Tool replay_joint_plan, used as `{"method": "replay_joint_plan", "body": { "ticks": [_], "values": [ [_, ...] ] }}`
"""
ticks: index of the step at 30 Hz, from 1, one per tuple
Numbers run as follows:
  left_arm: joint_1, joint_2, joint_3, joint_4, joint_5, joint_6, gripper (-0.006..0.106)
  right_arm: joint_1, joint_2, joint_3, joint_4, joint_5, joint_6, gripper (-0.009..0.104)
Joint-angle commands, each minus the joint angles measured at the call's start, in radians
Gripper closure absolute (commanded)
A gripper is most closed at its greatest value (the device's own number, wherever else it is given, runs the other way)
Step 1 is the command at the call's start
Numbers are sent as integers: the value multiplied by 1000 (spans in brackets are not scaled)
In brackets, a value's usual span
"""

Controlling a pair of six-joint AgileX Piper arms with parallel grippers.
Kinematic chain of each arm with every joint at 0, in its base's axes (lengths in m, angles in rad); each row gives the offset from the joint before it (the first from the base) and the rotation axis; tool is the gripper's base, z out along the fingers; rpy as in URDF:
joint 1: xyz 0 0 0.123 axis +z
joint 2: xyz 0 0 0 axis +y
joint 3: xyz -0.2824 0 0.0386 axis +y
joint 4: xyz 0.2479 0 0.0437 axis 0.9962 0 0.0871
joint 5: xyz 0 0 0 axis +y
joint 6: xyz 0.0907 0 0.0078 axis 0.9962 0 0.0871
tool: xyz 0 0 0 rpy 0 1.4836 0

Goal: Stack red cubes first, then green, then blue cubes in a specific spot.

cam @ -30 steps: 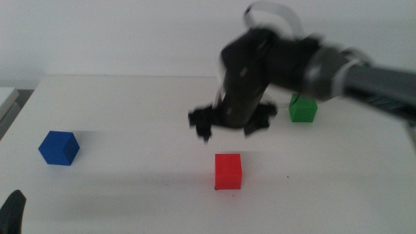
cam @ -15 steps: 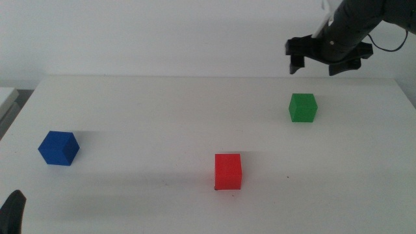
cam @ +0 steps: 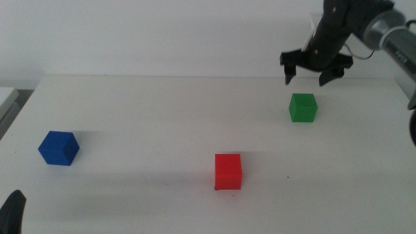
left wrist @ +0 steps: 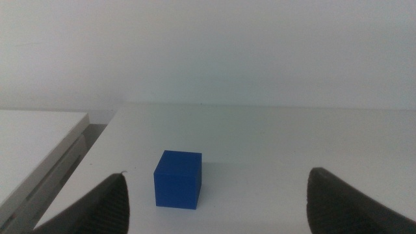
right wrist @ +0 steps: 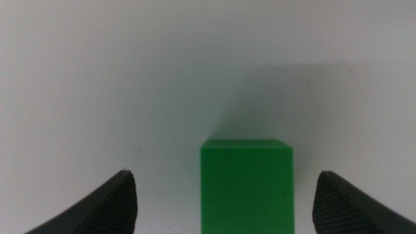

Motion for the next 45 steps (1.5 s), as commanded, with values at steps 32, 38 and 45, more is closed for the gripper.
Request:
{"method": "replay_joint_plan", "body": {
  "ticks": [32, 38, 45],
  "values": [
    [-6, -4, 0, 1, -12, 0, 7, -18, 118, -6, -7, 11, 44, 14],
    [-6, -4, 0, 1, -12, 0, 7, -18, 118, -6, -7, 11, 44, 48],
    [-6, -4, 0, 1, -12, 0, 7, 35, -112, 170, -70, 11, 163, 64]
  ]
}}
